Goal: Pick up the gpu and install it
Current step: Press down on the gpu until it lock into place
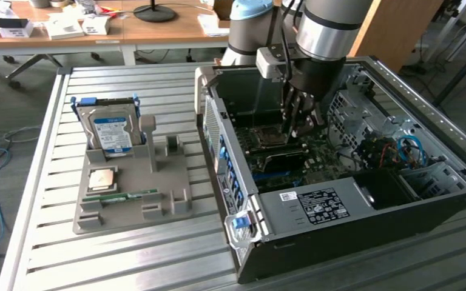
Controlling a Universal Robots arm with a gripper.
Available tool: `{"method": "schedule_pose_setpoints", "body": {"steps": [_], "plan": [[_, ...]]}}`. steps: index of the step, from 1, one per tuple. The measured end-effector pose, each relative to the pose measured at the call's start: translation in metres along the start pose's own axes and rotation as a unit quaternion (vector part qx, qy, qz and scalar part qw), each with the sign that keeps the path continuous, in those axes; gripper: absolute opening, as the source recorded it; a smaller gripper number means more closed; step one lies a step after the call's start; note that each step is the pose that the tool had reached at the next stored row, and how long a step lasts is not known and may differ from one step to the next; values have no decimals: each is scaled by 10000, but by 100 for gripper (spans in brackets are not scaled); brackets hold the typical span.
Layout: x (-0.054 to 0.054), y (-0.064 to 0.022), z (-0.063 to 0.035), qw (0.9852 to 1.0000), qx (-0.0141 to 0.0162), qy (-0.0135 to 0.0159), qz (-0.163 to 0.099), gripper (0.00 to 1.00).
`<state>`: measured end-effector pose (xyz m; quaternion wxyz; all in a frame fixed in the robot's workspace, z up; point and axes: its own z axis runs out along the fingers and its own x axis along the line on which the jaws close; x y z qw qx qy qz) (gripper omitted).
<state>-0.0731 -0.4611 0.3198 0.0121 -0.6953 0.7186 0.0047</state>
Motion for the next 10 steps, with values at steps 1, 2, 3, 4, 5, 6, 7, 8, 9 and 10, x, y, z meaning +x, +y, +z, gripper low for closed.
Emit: {"method": "schedule_pose_setpoints", "body": {"steps": [1, 2, 3, 4, 5, 6, 7, 8, 9, 10], "plan": [[0, 0, 0, 10000, 0, 0, 0, 33], [0, 0, 0, 10000, 0, 0, 0, 33], [0, 0, 0, 10000, 0, 0, 0, 33], [0, 0, 0, 10000, 0, 0, 0, 32], [0, 0, 0, 10000, 0, 0, 0, 26], [0, 0, 0, 10000, 0, 0, 0, 20], [0, 0, 0, 10000, 0, 0, 0, 20], [0, 0, 0, 10000, 0, 0, 0, 14], [0, 0, 0, 10000, 0, 0, 0, 14], [0, 0, 0, 10000, 0, 0, 0, 11]]}}
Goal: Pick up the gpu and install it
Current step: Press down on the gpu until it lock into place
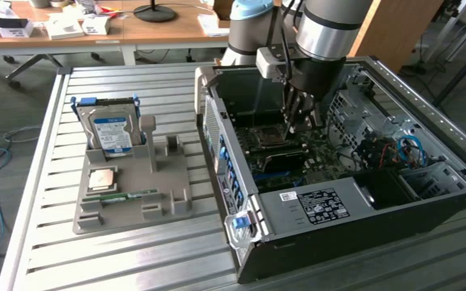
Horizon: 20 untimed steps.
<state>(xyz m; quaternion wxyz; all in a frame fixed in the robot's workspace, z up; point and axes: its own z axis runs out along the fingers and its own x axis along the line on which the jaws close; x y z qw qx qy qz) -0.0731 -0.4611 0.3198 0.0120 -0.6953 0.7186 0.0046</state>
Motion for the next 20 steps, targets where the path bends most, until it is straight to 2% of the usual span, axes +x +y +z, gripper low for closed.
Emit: {"method": "schedule_pose_setpoints", "body": {"steps": [7, 13, 20], "plan": [[-5, 7, -1, 10000, 0, 1, 2, 11], [-63, 103, 13, 10000, 0, 2, 13, 11], [-64, 125, 104, 10000, 1, 30, 12, 11]]}}
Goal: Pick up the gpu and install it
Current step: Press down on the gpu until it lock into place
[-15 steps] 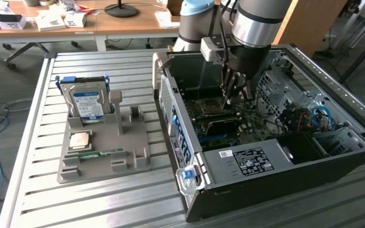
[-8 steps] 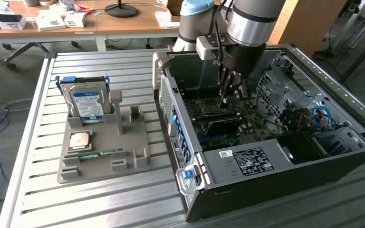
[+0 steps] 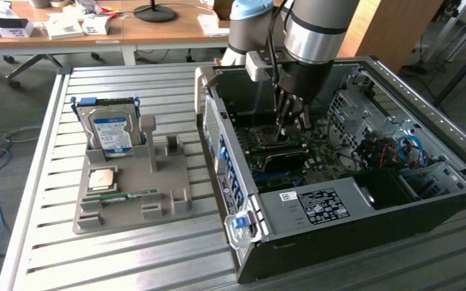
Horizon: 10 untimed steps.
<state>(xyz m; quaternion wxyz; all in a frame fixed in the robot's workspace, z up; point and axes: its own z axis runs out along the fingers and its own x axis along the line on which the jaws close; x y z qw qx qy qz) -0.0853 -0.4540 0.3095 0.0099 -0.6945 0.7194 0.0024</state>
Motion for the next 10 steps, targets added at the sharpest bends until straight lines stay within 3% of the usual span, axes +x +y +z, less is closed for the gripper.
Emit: {"method": "schedule_pose_setpoints", "body": {"steps": [10], "plan": [[1, 2, 52, 10000, 0, 1, 1, 11]]}}
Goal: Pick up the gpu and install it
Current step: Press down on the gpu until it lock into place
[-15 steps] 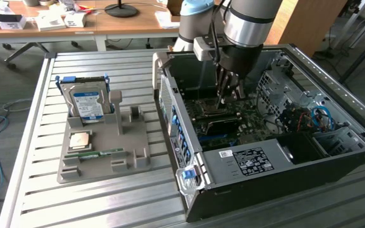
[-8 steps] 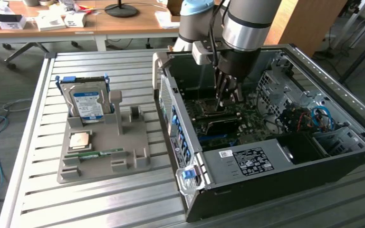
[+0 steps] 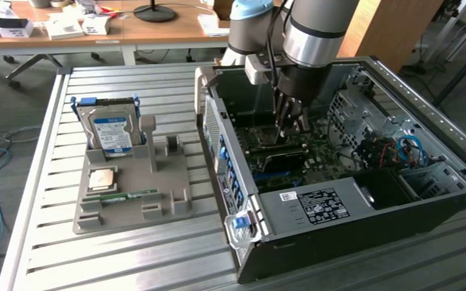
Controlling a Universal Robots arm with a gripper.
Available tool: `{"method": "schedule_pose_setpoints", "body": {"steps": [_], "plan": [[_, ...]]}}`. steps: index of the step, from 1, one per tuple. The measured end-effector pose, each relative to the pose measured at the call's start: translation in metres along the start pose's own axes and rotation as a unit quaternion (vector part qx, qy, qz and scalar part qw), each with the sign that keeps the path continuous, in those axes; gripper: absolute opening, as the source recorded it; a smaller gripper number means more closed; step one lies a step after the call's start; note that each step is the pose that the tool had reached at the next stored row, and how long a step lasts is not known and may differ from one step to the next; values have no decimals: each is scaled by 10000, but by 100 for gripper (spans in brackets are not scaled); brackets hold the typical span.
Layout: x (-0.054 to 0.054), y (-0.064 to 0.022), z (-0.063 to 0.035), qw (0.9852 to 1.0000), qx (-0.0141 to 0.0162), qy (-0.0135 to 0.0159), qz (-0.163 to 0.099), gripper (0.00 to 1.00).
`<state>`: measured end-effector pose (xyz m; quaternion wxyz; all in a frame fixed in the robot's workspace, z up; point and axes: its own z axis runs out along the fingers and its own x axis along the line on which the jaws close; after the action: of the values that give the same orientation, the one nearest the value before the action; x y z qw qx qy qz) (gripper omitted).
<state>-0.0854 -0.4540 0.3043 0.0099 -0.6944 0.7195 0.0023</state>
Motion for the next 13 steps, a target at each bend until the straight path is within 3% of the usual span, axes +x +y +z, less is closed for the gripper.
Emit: {"method": "schedule_pose_setpoints", "body": {"steps": [13], "plan": [[3, 2, 125, 10000, -1, 1, 0, 11]]}}
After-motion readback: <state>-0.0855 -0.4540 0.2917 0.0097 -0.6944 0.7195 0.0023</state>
